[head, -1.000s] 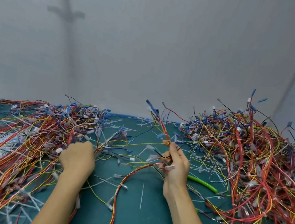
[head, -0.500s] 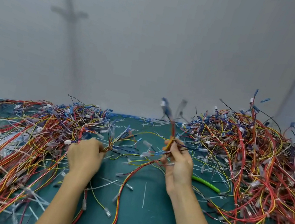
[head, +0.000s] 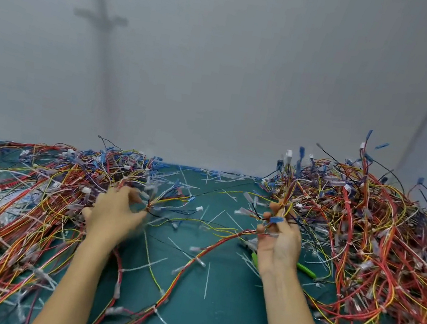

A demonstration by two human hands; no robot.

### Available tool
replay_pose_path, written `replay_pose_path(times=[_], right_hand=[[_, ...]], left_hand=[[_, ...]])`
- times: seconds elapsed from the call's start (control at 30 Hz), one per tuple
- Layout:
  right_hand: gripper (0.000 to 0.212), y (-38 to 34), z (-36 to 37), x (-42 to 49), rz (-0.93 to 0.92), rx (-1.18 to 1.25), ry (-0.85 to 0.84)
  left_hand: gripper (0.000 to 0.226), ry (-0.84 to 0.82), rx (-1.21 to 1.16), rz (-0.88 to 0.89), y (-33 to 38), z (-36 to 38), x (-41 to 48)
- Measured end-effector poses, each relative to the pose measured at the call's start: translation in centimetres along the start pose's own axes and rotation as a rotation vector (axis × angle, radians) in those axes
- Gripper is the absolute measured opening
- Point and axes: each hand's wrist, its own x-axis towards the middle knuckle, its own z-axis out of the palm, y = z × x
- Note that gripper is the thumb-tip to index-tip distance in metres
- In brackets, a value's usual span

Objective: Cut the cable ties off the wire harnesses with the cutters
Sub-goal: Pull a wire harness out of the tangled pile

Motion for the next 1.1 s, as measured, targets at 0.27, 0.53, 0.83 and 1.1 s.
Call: replay_pose_path(times=[0.27, 0.53, 0.83, 1.1], right_hand=[[0.020, 0.3, 0.1, -0.2, -0.021, -0.050, -0.101], [0.018, 0.8, 0.2, -0.6, -0.003, -0.093, -0.181], [0.018, 1.2, 0.1, -0.6, 0.028, -0.115, -0.197], [0.019, 1.3, 0.1, -0.9, 0.039, -0.151, -0.189]], left_hand=[[0.040, -0.047, 0.205, 0.141, 0.7, 0.0, -0.7], [0.019, 0.151, -0.070, 0.028, 2.0, 0.3, -1.7], [0.002, 0.194, -1.180, 0.031, 3.2, -1.0, -1.7], [0.027, 0.056, -0.861, 0.027, 2.2, -0.5, -0.7]])
